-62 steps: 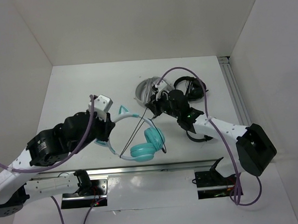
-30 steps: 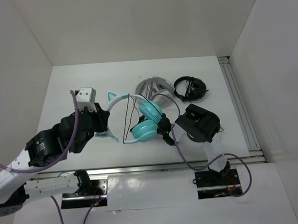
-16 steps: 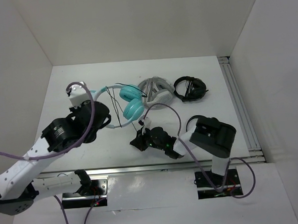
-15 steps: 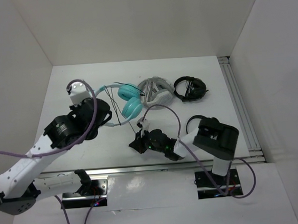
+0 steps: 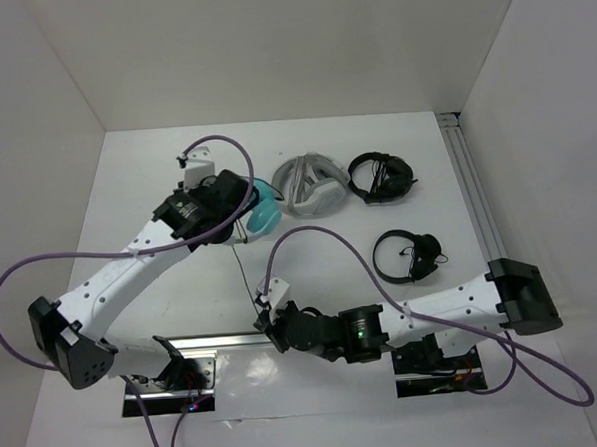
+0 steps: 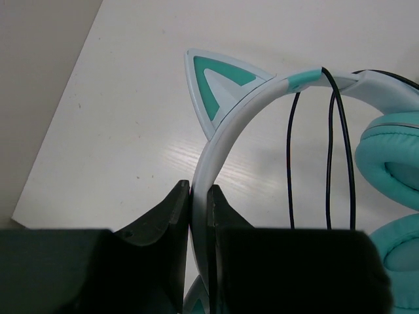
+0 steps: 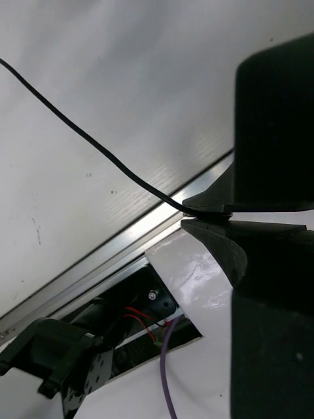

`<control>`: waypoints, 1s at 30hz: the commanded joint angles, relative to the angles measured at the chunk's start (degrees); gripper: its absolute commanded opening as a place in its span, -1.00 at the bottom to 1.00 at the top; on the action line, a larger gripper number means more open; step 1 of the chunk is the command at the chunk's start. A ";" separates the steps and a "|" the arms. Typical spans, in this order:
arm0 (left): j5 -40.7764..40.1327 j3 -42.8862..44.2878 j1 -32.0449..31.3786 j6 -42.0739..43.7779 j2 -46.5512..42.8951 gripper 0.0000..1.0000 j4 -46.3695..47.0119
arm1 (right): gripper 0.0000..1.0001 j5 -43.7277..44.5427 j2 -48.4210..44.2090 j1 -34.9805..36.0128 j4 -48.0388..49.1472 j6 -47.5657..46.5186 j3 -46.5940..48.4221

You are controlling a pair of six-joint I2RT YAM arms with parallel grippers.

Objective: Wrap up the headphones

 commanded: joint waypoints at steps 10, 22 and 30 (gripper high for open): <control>9.58 -8.27 -6.48 18.57 -5.75 -1.00 11.56 | -1.00 23.11 -11.16 2.12 -26.72 -9.51 10.11; 26.20 -15.42 -17.55 30.31 -9.02 -1.00 16.06 | -1.00 27.20 -13.53 -3.32 -28.94 -15.56 11.00; 33.15 -17.17 -22.65 32.59 -17.79 -1.00 16.67 | -0.97 21.67 -14.07 -18.88 -20.59 -21.01 6.16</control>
